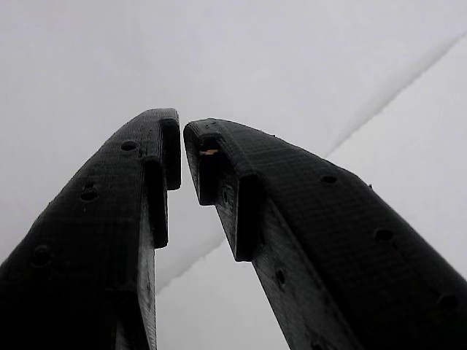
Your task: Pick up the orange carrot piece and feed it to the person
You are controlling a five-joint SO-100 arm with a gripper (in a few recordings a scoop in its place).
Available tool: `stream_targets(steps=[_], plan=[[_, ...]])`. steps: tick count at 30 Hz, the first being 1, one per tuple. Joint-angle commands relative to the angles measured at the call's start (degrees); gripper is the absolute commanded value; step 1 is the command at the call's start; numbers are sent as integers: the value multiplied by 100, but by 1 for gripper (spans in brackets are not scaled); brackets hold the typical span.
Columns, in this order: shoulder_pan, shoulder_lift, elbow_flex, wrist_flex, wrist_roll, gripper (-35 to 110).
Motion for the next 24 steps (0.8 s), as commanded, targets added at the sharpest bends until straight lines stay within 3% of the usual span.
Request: stream_targets(steps=[1, 24], plan=[[-53, 97, -378, 44, 9, -3], [-53, 97, -396, 44, 9, -3]])
